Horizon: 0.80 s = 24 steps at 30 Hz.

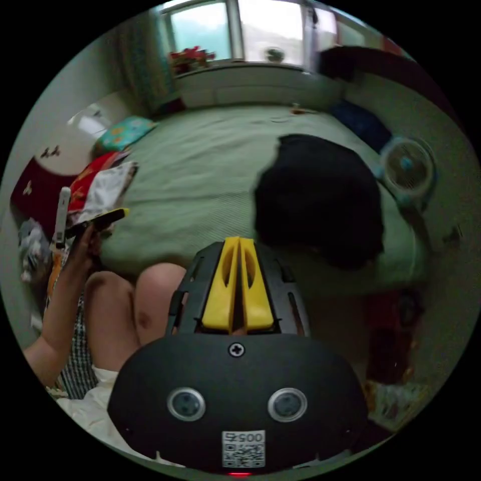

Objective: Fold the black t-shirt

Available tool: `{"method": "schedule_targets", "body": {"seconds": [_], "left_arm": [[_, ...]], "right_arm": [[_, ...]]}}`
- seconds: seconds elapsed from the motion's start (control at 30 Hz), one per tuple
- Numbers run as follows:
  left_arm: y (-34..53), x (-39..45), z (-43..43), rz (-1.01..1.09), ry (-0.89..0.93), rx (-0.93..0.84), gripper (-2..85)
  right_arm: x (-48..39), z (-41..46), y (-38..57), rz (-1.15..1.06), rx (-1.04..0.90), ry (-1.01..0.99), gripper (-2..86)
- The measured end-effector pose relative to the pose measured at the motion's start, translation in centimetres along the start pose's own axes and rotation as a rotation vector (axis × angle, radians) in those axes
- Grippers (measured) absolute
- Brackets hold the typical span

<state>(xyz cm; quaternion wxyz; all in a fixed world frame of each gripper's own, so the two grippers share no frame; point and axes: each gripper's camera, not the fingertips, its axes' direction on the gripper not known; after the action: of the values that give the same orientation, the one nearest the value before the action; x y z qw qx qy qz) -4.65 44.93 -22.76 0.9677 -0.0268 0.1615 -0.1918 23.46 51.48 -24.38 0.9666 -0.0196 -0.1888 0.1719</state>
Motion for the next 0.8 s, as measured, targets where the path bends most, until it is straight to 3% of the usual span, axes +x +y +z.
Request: {"method": "schedule_targets", "body": {"seconds": [0.17,0.33,0.53,0.8], "left_arm": [[1.0,5.0,5.1,0.054,-0.048,0.062,-0.6],[1.3,7.0,7.3,-0.068,0.066,0.145,-0.6],[1.6,10.3,11.5,-0.121,0.123,0.077,-0.6],[1.7,15.2,15.5,-0.017,0.073,0.008,-0.7]], "right_arm": [[7.8,-1.7,5.0,0.127,0.001,0.041,-0.9],[10.8,-1.8,6.7,0.121,-0.011,0.096,-0.7],[11.7,-0.6,6.1,0.189,0.002,-0.051,3.5],[9.9,1.6,5.1,0.17,-0.072,0.023,3.9]]}}
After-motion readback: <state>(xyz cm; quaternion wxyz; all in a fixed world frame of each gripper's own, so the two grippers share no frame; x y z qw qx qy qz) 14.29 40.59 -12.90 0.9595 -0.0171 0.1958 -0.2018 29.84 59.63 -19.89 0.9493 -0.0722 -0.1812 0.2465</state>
